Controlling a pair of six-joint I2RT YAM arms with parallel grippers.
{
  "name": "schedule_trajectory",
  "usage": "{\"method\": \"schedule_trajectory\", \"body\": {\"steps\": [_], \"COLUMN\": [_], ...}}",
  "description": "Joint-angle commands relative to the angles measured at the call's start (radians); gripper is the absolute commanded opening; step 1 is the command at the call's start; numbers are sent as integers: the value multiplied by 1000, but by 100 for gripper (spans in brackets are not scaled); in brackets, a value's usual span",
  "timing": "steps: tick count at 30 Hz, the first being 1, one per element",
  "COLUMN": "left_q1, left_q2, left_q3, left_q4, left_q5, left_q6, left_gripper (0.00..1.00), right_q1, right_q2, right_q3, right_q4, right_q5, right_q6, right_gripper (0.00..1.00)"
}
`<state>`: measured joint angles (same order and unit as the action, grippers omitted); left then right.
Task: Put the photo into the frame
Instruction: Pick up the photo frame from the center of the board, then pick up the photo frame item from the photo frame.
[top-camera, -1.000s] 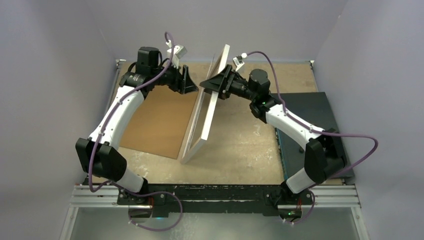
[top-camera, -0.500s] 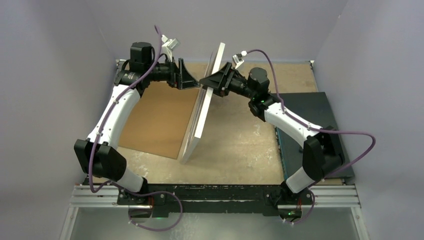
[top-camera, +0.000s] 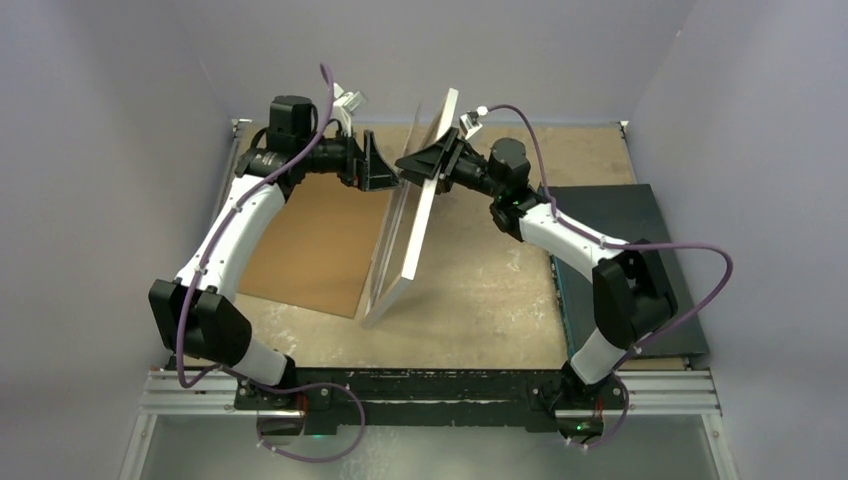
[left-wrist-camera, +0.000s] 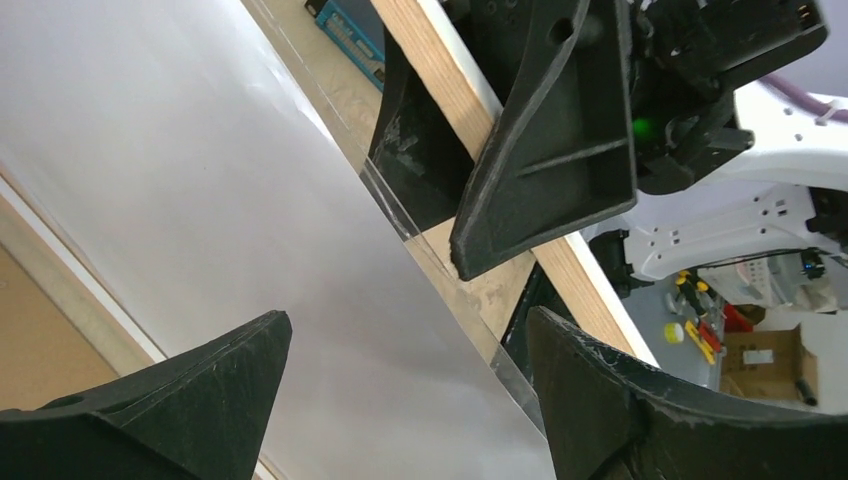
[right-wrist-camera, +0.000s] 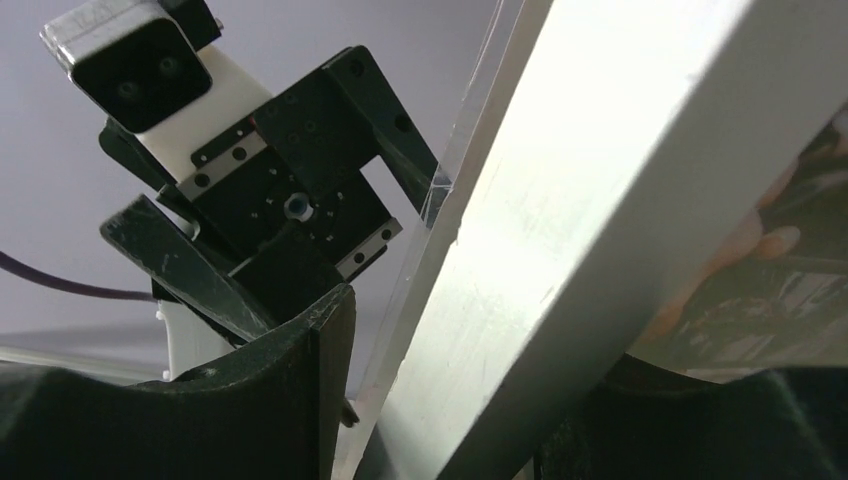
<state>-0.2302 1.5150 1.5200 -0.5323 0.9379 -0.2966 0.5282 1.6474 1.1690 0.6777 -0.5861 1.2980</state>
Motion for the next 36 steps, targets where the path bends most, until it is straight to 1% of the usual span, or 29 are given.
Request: {"method": "schedule_trajectory", "body": {"steps": [1,7,14,18,20,22,27,29,36], "left_q1": [-14,-13,-21,-35,-35,-35,-35,-35,-35], "left_q2": [-50,-59,-66,-70,-70,-73,-63,-58,-75], "left_q3": [-6,37,100,129,138,143,174,193,192], "left_q4": [-59,-113,-231,-295,-318,-332,-362,-382,-391], "left_q5": [-70,-63,-191,-301,-327,-335,-353,-371,-442], "left_q6": [114,151,257,336,356,366,367,379,388], "left_gripper": [86,85,80,70,65,62,46,45,45], "right_q1": [0,1,1,1,1,1,1,1,0], "right_q2": [0,20,25,25,23,20,11,2,-20], "right_q3": [3,29,32,42,46,49,49,44,43], "right_q4": [103,111,93,82,72,66,29,6,-32], "right_q5": [-1,3,15,22,24,28,24,19,17], "right_q6": [45,62,64,63,59,53,33,23,-7], "right_gripper": [57,55,53,52,52,52,51,51,50]}}
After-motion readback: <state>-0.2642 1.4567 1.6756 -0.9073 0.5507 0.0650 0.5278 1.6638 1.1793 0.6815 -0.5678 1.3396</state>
